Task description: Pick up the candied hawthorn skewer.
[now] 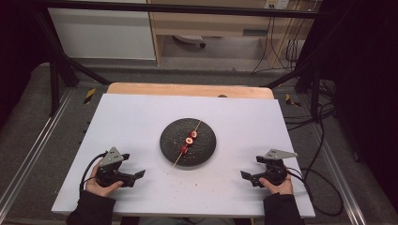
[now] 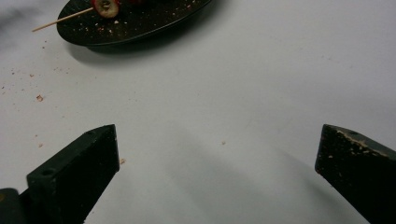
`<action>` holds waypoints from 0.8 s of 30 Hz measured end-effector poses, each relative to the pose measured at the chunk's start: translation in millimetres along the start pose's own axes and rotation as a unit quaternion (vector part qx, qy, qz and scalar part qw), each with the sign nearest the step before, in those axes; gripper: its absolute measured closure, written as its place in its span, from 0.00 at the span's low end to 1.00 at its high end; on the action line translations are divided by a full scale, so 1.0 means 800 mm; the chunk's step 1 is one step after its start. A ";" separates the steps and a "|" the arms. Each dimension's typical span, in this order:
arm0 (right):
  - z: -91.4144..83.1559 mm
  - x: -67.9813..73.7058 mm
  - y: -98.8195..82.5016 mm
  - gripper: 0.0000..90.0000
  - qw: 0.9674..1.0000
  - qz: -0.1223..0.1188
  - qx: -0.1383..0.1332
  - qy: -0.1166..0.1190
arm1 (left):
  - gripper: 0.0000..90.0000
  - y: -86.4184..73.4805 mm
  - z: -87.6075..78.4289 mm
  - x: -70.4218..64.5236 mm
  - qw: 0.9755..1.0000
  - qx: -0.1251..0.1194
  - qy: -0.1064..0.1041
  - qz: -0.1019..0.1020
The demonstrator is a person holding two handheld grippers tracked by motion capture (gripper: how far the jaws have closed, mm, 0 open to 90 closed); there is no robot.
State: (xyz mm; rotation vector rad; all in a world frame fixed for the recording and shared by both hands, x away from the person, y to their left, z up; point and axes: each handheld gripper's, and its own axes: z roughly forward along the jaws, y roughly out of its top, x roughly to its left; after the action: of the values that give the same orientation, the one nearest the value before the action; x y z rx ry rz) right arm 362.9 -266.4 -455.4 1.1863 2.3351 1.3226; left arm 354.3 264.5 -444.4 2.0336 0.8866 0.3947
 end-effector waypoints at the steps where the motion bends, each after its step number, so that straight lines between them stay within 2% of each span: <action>1: 0.000 0.000 0.000 0.01 1.000 0.000 -0.001 0.000 | 0.08 0.000 0.000 0.000 1.000 0.001 0.000 0.001; 13: -0.002 0.000 0.001 0.00 1.000 -0.003 -0.002 0.001 | 0.08 0.002 0.002 -0.005 1.000 0.007 0.004 0.004; 24: -0.003 0.001 0.002 0.00 1.000 -0.002 -0.008 0.004 | 0.08 0.012 0.002 -0.009 1.000 0.004 0.001 0.007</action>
State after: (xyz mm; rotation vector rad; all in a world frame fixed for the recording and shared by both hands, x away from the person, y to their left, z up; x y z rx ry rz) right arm 361.8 -267.5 -452.6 1.1722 2.3267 1.3453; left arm 354.1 254.6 -437.2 2.0473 0.8775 0.4025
